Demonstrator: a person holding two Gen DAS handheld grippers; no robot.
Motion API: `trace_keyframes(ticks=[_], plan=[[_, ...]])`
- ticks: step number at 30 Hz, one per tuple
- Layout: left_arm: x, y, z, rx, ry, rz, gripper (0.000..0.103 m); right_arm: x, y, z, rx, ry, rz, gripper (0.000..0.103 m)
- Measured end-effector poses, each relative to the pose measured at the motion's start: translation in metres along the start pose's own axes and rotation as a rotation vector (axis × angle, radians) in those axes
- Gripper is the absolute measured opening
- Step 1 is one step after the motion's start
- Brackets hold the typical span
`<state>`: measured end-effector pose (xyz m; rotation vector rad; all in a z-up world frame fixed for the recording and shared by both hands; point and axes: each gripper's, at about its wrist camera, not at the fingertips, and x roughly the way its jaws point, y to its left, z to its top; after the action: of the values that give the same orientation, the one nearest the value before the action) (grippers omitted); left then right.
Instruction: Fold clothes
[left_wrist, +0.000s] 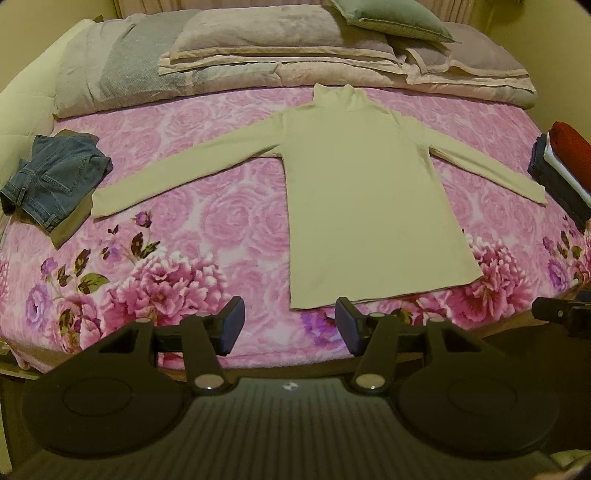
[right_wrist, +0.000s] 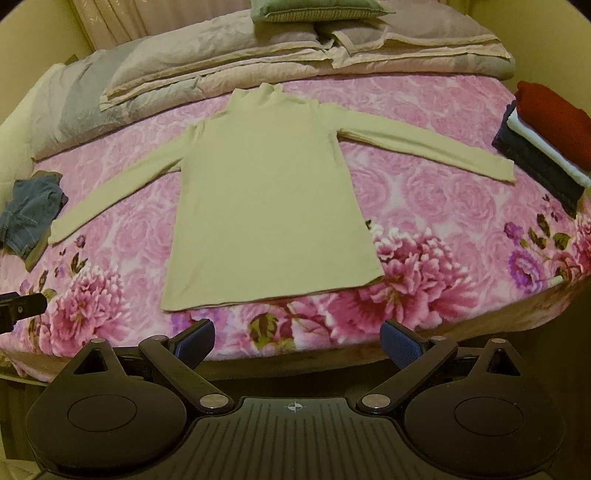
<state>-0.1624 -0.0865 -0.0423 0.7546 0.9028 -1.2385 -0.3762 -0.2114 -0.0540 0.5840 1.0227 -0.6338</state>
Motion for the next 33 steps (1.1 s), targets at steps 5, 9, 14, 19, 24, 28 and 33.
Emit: trace_keyframes(ticks=[5, 9, 14, 19, 24, 28, 33], plan=[[-0.001, 0.016, 0.001, 0.002, 0.001, 0.003, 0.051, 0.001, 0.017, 0.000, -0.002, -0.008, 0.004, 0.099], [-0.002, 0.029, -0.001, 0.002, 0.006, 0.003, 0.051, 0.003, 0.031, -0.001, -0.009, -0.008, 0.011, 0.099], [0.000, 0.050, -0.004, -0.017, 0.031, 0.005, 0.054, 0.007, 0.049, -0.005, -0.009, -0.001, 0.027, 0.099], [0.015, 0.066, 0.002, -0.063, 0.054, 0.003, 0.054, 0.012, 0.049, -0.004, 0.007, -0.003, 0.043, 0.099], [0.036, 0.066, 0.023, -0.152, 0.033, -0.018, 0.054, 0.022, 0.022, 0.025, 0.058, -0.026, 0.050, 0.098], [0.063, 0.060, 0.049, -0.285, 0.021, -0.045, 0.054, 0.048, 0.005, 0.070, 0.041, -0.012, 0.089, 0.098], [0.099, 0.046, 0.079, -0.481, 0.006, -0.059, 0.053, 0.088, -0.014, 0.137, -0.045, 0.008, 0.124, 0.098]])
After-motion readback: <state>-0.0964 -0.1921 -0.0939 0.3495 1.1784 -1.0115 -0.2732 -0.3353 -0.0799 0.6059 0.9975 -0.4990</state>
